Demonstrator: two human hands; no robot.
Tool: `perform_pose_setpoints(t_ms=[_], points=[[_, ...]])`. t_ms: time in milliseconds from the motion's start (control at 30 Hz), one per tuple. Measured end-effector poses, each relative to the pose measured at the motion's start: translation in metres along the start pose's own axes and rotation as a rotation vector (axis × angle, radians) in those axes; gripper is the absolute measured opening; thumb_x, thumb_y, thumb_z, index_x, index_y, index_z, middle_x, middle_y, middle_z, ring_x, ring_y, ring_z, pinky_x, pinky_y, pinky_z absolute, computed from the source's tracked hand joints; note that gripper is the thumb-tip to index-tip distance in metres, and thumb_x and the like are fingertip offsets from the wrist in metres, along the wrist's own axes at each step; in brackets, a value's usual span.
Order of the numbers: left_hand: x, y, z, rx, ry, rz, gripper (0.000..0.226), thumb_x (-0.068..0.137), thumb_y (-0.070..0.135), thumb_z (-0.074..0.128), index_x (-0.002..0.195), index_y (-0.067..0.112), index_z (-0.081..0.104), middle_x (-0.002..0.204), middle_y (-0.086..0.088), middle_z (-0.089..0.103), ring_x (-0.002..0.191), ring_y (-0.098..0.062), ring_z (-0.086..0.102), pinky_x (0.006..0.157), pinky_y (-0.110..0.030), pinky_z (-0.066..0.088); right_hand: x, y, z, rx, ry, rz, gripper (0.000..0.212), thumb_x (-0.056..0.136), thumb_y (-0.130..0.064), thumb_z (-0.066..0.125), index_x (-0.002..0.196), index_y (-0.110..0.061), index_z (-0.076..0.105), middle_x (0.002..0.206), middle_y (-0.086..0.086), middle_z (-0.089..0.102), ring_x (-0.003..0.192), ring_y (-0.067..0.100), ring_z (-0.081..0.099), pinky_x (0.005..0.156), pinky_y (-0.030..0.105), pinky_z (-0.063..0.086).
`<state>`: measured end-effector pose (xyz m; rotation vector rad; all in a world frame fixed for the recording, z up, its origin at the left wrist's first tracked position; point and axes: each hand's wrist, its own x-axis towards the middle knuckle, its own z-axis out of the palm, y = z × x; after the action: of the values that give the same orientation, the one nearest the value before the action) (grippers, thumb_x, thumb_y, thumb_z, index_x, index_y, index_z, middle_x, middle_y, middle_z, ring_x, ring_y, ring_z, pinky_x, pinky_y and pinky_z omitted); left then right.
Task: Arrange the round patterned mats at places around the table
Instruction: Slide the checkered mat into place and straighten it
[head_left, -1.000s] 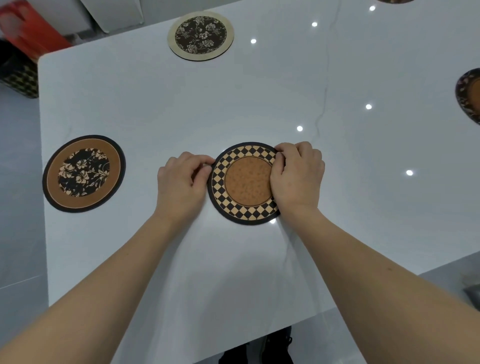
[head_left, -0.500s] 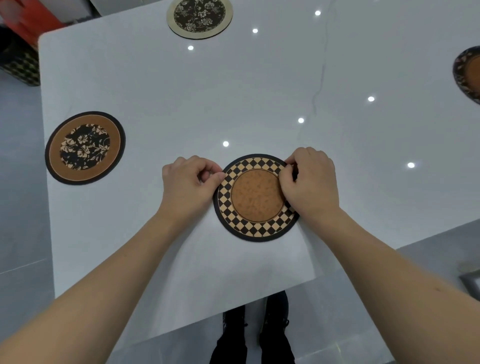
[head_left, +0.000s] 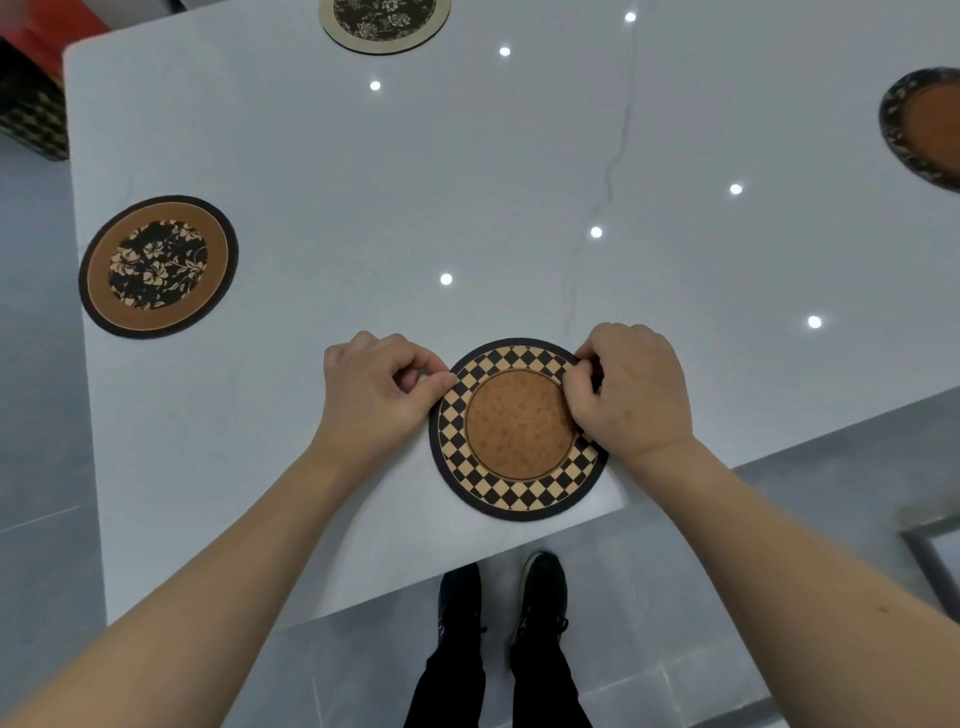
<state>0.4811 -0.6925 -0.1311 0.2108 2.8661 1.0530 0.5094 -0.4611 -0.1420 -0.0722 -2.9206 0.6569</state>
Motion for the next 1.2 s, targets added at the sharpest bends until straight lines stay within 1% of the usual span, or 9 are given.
perform_pose_setpoints(t_ms=[100, 433, 667, 833, 967, 1033, 1100, 1167, 1200], points=[[-0.002, 0.001, -0.001, -0.002, -0.010, 0.003, 0.010, 0.078, 0.037, 0.075, 0.073, 0.030, 0.070, 0.061, 0.006, 0.051, 0.080, -0.013, 0.050, 0.090, -0.029, 0.024, -0.004, -0.001, 0.000, -0.026, 0.017, -0.010, 0.012, 0.072, -0.012, 0.052, 0.068, -0.003, 0.059, 0.061, 0.010, 0.058, 0.059, 0.030, 0.050, 0.059, 0.041, 0.043], [-0.003, 0.003, -0.001, 0.015, -0.017, -0.022, 0.011, 0.078, 0.031, 0.076, 0.070, 0.028, 0.070, 0.060, 0.007, 0.050, 0.081, -0.012, 0.049, 0.090, -0.028, 0.023, -0.007, -0.002, 0.000, -0.063, 0.067, 0.003, 0.009, 0.067, -0.010, 0.056, 0.060, -0.004, 0.056, 0.051, 0.009, 0.053, 0.049, 0.030, 0.047, 0.049, 0.037, 0.041], [-0.003, 0.001, 0.000, 0.020, -0.037, -0.022, 0.011, 0.074, 0.038, 0.069, 0.067, 0.030, 0.067, 0.060, 0.006, 0.049, 0.079, -0.009, 0.048, 0.088, -0.027, 0.022, -0.008, -0.002, 0.001, -0.069, 0.078, 0.028, 0.010, 0.067, -0.012, 0.056, 0.060, -0.006, 0.057, 0.048, 0.007, 0.052, 0.047, 0.028, 0.047, 0.046, 0.032, 0.040], [-0.003, -0.001, 0.000, 0.035, -0.052, -0.023, 0.011, 0.074, 0.038, 0.069, 0.067, 0.030, 0.067, 0.059, 0.005, 0.050, 0.079, -0.008, 0.048, 0.087, -0.028, 0.023, -0.008, -0.001, 0.002, -0.082, 0.101, 0.024, 0.010, 0.067, -0.014, 0.055, 0.060, -0.007, 0.057, 0.047, 0.005, 0.051, 0.045, 0.026, 0.045, 0.046, 0.030, 0.038], [-0.003, -0.002, -0.001, 0.039, -0.069, -0.024, 0.011, 0.076, 0.037, 0.070, 0.068, 0.030, 0.067, 0.061, 0.004, 0.052, 0.080, -0.010, 0.048, 0.088, -0.029, 0.023, -0.007, -0.001, 0.002, -0.091, 0.061, 0.026, 0.011, 0.069, -0.014, 0.053, 0.062, -0.007, 0.057, 0.049, 0.006, 0.051, 0.046, 0.026, 0.046, 0.048, 0.031, 0.038], [-0.004, -0.001, -0.002, 0.047, -0.089, -0.032, 0.012, 0.078, 0.035, 0.071, 0.068, 0.029, 0.066, 0.062, 0.004, 0.053, 0.081, -0.011, 0.049, 0.088, -0.029, 0.023, -0.006, -0.001, 0.001, -0.066, 0.037, 0.023, 0.012, 0.072, -0.014, 0.051, 0.067, -0.006, 0.059, 0.054, 0.008, 0.055, 0.050, 0.028, 0.049, 0.050, 0.034, 0.041], [-0.003, 0.005, -0.003, 0.051, -0.096, -0.046, 0.014, 0.079, 0.037, 0.065, 0.069, 0.027, 0.064, 0.065, 0.004, 0.055, 0.082, -0.013, 0.051, 0.089, -0.031, 0.025, -0.007, -0.001, -0.001, 0.039, 0.035, 0.053, 0.015, 0.078, -0.011, 0.051, 0.084, -0.004, 0.063, 0.072, 0.011, 0.061, 0.059, 0.029, 0.053, 0.059, 0.039, 0.046], [0.004, 0.015, -0.005, 0.069, -0.091, -0.010, 0.015, 0.082, 0.037, 0.059, 0.076, 0.026, 0.065, 0.076, 0.006, 0.061, 0.084, -0.015, 0.056, 0.092, -0.036, 0.035, -0.010, -0.001, -0.008, 0.166, 0.067, 0.113, 0.024, 0.084, -0.007, 0.050, 0.106, -0.002, 0.060, 0.094, 0.014, 0.061, 0.074, 0.029, 0.057, 0.069, 0.043, 0.049], [0.009, 0.021, -0.006, 0.087, -0.093, 0.038, 0.017, 0.086, 0.035, 0.057, 0.086, 0.022, 0.067, 0.087, 0.003, 0.064, 0.089, -0.017, 0.058, 0.093, -0.040, 0.040, -0.013, 0.000, -0.014, 0.190, 0.081, 0.137, 0.030, 0.085, -0.006, 0.050, 0.114, -0.001, 0.057, 0.103, 0.015, 0.060, 0.083, 0.029, 0.058, 0.076, 0.044, 0.050]])
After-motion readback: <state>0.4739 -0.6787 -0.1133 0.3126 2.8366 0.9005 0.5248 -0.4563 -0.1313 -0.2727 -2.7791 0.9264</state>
